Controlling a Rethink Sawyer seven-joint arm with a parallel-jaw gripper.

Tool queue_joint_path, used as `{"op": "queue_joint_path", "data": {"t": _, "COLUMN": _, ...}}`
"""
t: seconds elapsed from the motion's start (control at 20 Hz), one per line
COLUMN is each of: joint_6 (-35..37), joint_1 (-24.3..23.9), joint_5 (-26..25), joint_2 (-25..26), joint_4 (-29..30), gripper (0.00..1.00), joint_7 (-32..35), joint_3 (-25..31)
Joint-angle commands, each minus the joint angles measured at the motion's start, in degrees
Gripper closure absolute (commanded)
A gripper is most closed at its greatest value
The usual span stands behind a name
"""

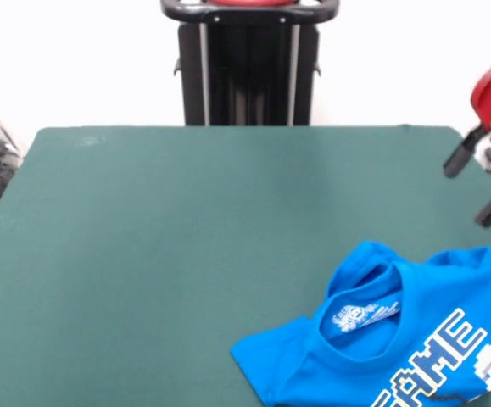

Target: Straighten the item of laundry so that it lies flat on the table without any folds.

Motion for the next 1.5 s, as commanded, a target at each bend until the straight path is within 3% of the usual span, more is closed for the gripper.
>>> {"op": "queue_joint_path", "data": {"t": 0.05, "joint_6": -5.81, "joint_1": -1.53, "joint_5": -0.31, "joint_2": -8.65, "joint_4": 17.03, "gripper": 0.00, "joint_7": -3.84, "joint_3": 3.65}}
{"op": "queue_joint_path", "data": {"t": 0.35, "joint_6": -11.96, "joint_1": -1.57, "joint_5": -3.42, "joint_2": -11.94, "joint_4": 24.09, "gripper": 0.00, "joint_7": -5.04, "joint_3": 2.62}}
{"op": "queue_joint_path", "data": {"t": 0.6, "joint_6": -23.08, "joint_1": -2.27, "joint_5": -6.53, "joint_2": -11.05, "joint_4": 27.32, "gripper": 0.00, "joint_7": -4.41, "joint_3": 2.85}}
{"op": "queue_joint_path", "data": {"t": 0.9, "joint_6": -35.85, "joint_1": -7.01, "joint_5": -5.69, "joint_2": -11.39, "joint_4": 32.88, "gripper": 0.00, "joint_7": -12.30, "joint_3": 9.39}}
{"op": "queue_joint_path", "data": {"t": 1.35, "joint_6": -36.41, "joint_1": -9.20, "joint_5": -5.49, "joint_2": -12.61, "joint_4": 33.70, "gripper": 0.00, "joint_7": -12.87, "joint_3": 12.87}}
{"op": "queue_joint_path", "data": {"t": 1.5, "joint_6": -33.12, "joint_1": -11.26, "joint_5": -4.76, "joint_2": -13.10, "joint_4": 35.04, "gripper": 0.00, "joint_7": -15.64, "joint_3": 15.04}}
